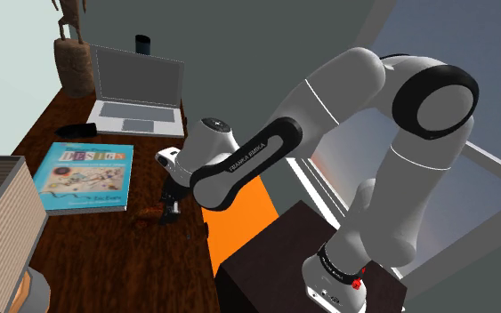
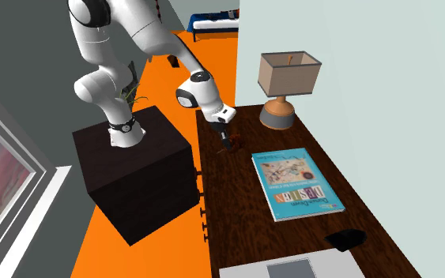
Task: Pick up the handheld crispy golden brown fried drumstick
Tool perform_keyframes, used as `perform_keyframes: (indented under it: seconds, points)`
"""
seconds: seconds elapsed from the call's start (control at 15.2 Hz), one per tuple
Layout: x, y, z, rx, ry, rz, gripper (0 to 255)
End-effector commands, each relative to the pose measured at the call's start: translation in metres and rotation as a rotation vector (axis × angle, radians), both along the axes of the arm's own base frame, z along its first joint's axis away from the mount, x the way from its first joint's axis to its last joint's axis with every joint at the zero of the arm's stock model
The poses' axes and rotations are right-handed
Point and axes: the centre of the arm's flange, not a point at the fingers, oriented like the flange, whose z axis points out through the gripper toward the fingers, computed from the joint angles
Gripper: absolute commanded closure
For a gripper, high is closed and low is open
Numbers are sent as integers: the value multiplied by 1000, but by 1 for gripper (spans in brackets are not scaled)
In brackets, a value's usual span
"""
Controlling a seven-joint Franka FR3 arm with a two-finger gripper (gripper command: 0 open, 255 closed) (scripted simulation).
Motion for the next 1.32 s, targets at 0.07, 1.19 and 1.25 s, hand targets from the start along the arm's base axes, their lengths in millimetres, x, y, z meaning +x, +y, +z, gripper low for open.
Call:
perform_keyframes:
  seconds: [0.07, 1.19, 1.25]
  points:
    - [-1, 1, -1, -1, 2, 2, 255]
    - [-1, 2, 79, -1, 2, 2, 255]
    - [-1, 2, 80, -1, 2, 2, 255]
